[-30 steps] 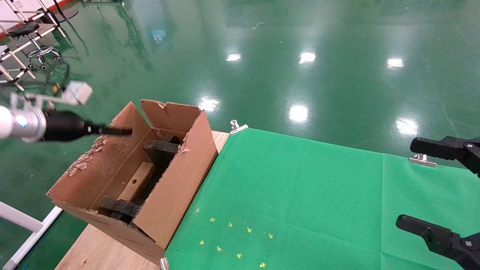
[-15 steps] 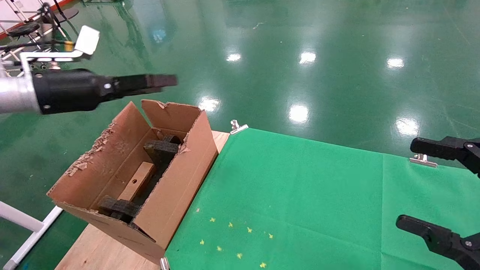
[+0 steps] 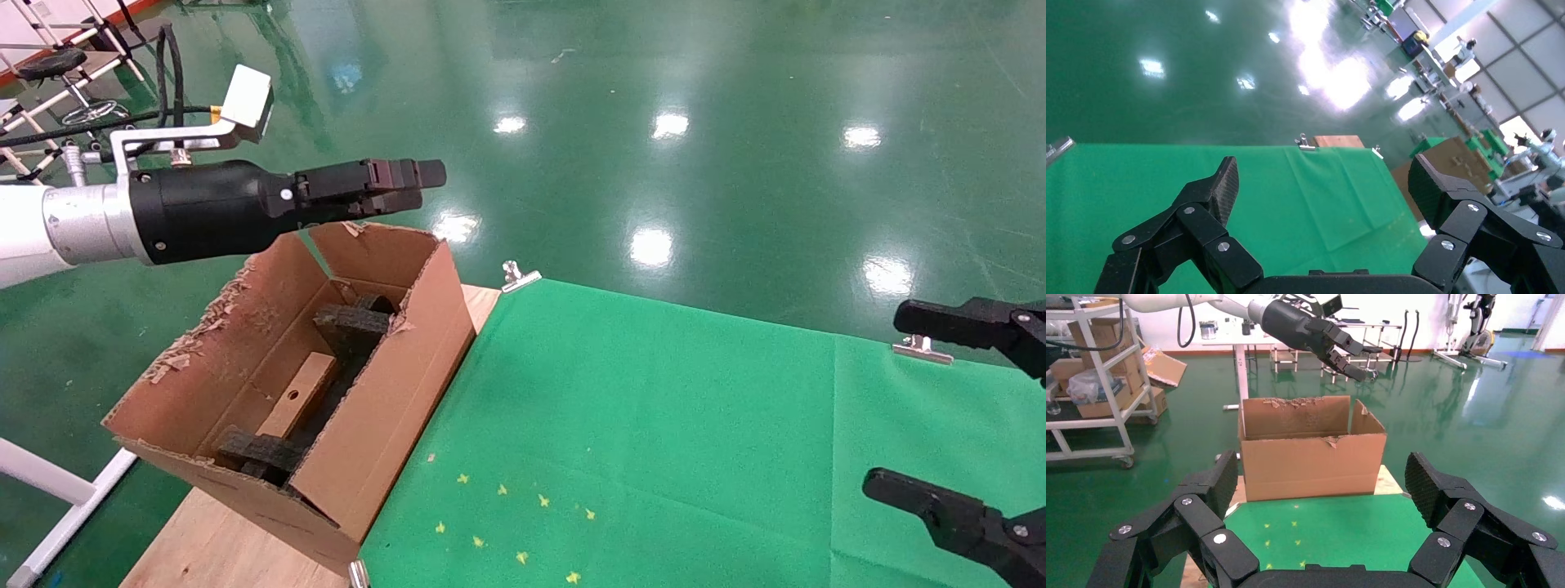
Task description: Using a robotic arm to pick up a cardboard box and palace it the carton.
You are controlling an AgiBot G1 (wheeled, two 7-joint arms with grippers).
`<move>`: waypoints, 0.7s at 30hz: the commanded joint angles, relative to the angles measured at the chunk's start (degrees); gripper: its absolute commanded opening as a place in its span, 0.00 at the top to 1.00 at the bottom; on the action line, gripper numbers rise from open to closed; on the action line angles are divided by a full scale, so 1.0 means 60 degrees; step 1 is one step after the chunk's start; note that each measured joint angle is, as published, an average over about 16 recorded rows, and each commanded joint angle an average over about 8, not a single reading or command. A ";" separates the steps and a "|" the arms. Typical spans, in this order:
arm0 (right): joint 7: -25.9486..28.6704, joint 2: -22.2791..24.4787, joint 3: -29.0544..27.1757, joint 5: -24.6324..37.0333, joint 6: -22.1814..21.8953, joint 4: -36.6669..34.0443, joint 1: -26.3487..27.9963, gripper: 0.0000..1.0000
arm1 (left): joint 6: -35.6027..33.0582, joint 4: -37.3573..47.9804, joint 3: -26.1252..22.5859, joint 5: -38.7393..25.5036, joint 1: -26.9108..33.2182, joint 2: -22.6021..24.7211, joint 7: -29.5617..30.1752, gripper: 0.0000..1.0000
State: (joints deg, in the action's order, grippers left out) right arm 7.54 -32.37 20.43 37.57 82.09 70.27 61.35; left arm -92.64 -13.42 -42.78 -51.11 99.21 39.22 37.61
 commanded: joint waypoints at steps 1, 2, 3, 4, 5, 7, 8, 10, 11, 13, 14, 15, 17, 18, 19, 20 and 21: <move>0.0000 0.0000 0.0000 0.0000 0.0000 0.0000 0.0000 0.00 | 0.0034 -0.0036 0.0006 -0.0026 -0.0007 -0.0020 -0.0040 0.00; 0.0000 0.0000 0.0000 0.0000 0.0000 0.0000 0.0000 0.00 | 0.0049 -0.0166 0.0064 -0.0006 -0.0089 -0.0028 -0.0098 0.00; 0.0000 0.0000 0.0000 0.0000 0.0000 0.0000 0.0000 0.00 | 0.0066 -0.0315 0.0130 0.0017 -0.0182 -0.0039 -0.0164 0.00; 0.0000 0.0000 0.0000 0.0000 0.0000 0.0000 0.0000 0.00 | 0.0084 -0.0477 0.0203 0.0043 -0.0284 -0.0050 -0.0236 0.00; 0.0000 0.0000 0.0000 0.0000 0.0000 0.0000 0.0000 0.00 | 0.0104 -0.0653 0.0281 0.0070 -0.0394 -0.0062 -0.0314 0.00; 0.0000 0.0000 0.0000 0.0000 0.0000 0.0000 0.0000 0.00 | 0.0143 -0.1003 0.0437 0.0126 -0.0614 -0.0086 -0.0470 0.00; 0.0000 0.0000 0.0000 0.0000 0.0000 0.0000 0.0000 0.00 | 0.0162 -0.1172 0.0512 0.0152 -0.0720 -0.0097 -0.0545 0.00; 0.0000 0.0000 0.0000 0.0000 0.0000 0.0000 0.0000 0.00 | 0.0202 -0.1522 0.0668 0.0207 -0.0940 -0.0121 -0.0700 0.00; 0.0000 0.0000 0.0000 0.0000 0.0000 0.0000 0.0000 0.00 | 0.0220 -0.1691 0.0744 0.0234 -0.1046 -0.0132 -0.0775 0.00; 0.0000 0.0000 0.0000 0.0000 0.0000 0.0000 0.0000 0.00 | 0.0260 -0.2042 0.0900 0.0289 -0.1266 -0.0156 -0.0931 0.00; 0.0000 0.0000 0.0000 0.0000 0.0000 0.0000 0.0000 0.00 | 0.0279 -0.2210 0.0975 0.0315 -0.1371 -0.0168 -0.1006 0.00; 0.0000 0.0000 0.0000 0.0000 0.0000 0.0000 0.0000 0.00 | 0.0299 -0.2386 0.1053 0.0343 -0.1481 -0.0180 -0.1084 0.00; 0.0000 0.0000 0.0000 0.0000 0.0000 0.0000 0.0000 0.00 | 0.0337 -0.2730 0.1207 0.0397 -0.1697 -0.0203 -0.1237 0.00; 0.0000 0.0000 0.0000 0.0000 0.0000 0.0000 0.0000 0.00 | 0.0356 -0.2898 0.1282 0.0423 -0.1803 -0.0215 -0.1311 0.00; 0.0000 0.0000 0.0000 0.0000 0.0000 0.0000 0.0000 0.00 | 0.0376 -0.3073 0.1360 0.0451 -0.1913 -0.0227 -0.1389 0.00; 0.0000 0.0000 0.0000 0.0000 0.0000 0.0000 0.0000 0.00 | 0.0395 -0.3242 0.1435 0.0477 -0.2018 -0.0238 -0.1464 0.00; 0.0000 0.0000 0.0000 0.0000 0.0000 0.0000 0.0000 0.00 | 0.0414 -0.3416 0.1513 0.0504 -0.2128 -0.0250 -0.1541 0.00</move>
State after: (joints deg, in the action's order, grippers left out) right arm 7.54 -32.37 20.43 37.57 82.09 70.27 61.35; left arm -90.15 -33.95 -33.69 -48.08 86.43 37.72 28.35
